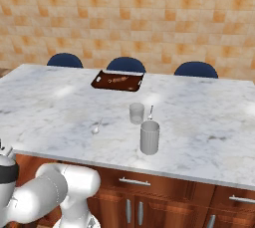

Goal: Take the tongs from the drawer on the left and place them on the dining counter next to the tray containing the kebab skewer.

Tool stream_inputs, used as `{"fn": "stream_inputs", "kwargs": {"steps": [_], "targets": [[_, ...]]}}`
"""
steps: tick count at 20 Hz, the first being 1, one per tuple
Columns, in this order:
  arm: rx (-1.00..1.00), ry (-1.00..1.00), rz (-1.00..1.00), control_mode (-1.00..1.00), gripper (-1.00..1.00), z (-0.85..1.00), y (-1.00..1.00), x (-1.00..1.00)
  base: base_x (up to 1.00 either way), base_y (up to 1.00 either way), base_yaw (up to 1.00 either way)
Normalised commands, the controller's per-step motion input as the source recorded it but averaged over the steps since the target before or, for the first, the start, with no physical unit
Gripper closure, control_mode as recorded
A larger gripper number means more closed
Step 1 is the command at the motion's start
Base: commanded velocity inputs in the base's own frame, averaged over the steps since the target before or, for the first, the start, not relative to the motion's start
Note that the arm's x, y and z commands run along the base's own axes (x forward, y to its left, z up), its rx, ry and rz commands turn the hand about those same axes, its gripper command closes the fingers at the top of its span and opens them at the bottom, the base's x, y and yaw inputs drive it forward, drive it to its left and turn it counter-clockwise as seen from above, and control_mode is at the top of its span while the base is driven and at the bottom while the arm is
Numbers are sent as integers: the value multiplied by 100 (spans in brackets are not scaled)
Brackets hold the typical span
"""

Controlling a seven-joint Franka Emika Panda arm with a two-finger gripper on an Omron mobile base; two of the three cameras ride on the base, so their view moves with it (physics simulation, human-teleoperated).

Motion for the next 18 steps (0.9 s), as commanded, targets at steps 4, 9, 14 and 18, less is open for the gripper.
{"fn": "stream_inputs", "kwargs": {"steps": [4,9,14,18], "targets": [[0,0,0,-100,-100,-36,25,0,0,0,0],[0,-3,0,-100,-100,-27,22,6,0,0,0],[0,0,0,-100,-100,-11,9,10,0,0,0],[0,0,0,-100,-100,-4,4,27,0,0,0]]}}
